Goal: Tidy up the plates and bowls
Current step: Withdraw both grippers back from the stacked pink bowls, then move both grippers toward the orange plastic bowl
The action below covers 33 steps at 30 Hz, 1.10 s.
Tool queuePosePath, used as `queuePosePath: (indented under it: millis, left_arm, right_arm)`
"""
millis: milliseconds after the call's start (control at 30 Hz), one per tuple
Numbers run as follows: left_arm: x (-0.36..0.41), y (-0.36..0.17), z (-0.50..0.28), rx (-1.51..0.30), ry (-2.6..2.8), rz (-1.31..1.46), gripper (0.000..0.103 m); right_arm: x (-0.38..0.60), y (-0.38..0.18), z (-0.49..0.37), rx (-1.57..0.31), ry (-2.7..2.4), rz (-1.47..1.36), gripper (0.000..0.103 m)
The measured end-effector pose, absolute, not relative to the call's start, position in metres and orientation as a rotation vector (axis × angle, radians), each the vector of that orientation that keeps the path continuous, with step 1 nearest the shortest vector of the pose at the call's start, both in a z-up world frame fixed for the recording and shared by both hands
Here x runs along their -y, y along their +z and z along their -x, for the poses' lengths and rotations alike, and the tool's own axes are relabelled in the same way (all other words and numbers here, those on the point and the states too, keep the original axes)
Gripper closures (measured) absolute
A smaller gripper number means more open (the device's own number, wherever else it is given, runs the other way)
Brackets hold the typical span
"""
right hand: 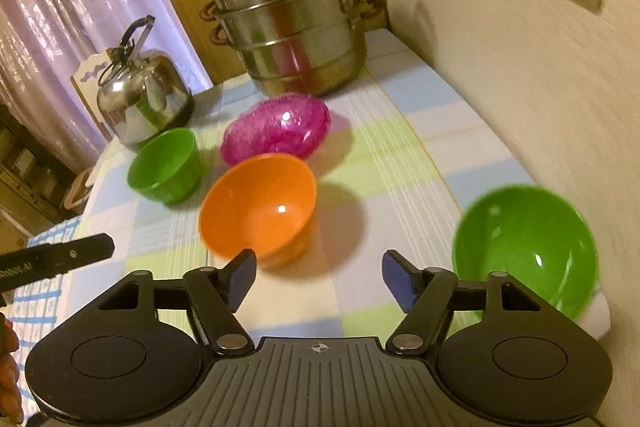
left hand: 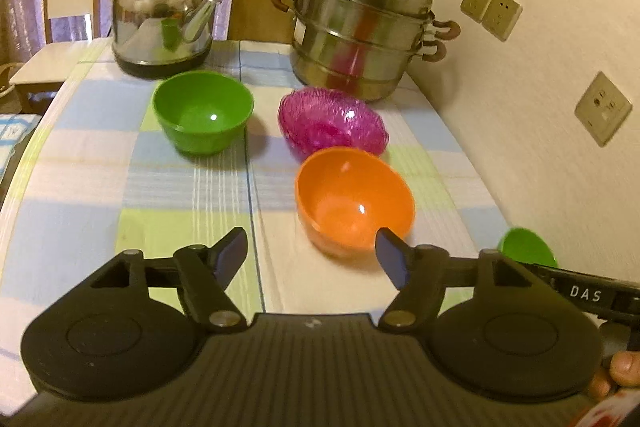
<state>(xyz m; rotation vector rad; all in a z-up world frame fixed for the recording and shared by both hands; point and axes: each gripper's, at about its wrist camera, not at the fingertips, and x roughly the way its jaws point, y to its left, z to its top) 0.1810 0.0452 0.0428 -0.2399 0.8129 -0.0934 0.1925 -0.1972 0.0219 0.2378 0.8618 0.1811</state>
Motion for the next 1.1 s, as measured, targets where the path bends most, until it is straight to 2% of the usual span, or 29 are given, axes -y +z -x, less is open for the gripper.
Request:
queuePosePath:
  millis: [367,1100]
  left_arm:
    - [-0.043,0.032,-0.130,-0.811,-0.055,0.247,0.032]
    - [-0.040,0.012,-0.122,-0.842,-0.051,0.263,0.027]
  right_arm:
    - [0.200,0.015,-0.141,-0.875,0.198,-0.229,0.030]
    - [0.200,-0.001,-0.128,-0.924,0.181,-0.255,0.029]
